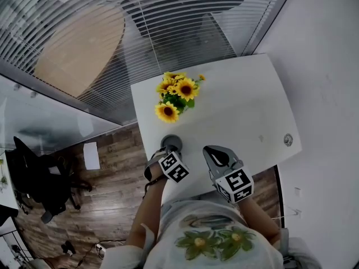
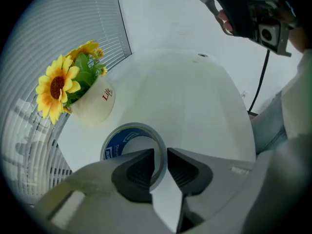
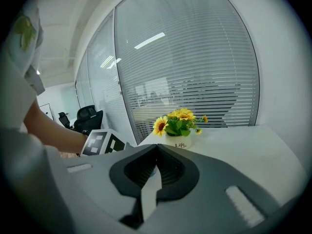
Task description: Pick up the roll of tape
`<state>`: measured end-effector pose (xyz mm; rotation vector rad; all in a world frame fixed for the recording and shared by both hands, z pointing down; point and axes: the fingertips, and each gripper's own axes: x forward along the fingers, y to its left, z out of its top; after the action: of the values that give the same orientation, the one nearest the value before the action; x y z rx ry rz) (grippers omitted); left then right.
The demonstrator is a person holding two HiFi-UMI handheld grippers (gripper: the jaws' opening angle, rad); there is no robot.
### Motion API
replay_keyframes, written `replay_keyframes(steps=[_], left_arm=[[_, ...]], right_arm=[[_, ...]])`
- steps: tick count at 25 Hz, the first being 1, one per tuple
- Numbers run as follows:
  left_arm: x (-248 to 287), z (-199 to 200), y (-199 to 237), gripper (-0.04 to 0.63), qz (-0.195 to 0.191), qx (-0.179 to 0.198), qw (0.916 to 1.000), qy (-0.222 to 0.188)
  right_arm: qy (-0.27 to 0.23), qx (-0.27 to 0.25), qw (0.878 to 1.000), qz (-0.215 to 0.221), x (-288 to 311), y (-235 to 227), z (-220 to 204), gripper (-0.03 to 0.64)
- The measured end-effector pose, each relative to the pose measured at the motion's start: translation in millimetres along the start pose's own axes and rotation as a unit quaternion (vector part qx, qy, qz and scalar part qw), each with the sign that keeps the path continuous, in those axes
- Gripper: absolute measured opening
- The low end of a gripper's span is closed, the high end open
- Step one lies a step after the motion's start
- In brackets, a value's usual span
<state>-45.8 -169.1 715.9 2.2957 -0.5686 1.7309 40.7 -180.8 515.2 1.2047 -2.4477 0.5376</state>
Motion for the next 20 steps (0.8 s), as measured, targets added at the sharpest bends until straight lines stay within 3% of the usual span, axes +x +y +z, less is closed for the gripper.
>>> replay_keyframes(steps=[4,12,20], left_arm=[[-3,4,-3,0.058,-0.021,-0.016,0.9995,-0.017],[-13,9,-2,0.055,-0.032,-0.076,0.9949,-0.058],[-23,16,0,0.055,-0.033,-0.108,0.9895,-0.089]], right_arm=[[-0.001,-0.002,1.000,0.000,0,0,1,0.000],[-0.006,-0.005,1.000,-0.001,-3,-1,3,0.000],[-0.004,-0.012,1.000,0.004,-5,1,-1,0.000]])
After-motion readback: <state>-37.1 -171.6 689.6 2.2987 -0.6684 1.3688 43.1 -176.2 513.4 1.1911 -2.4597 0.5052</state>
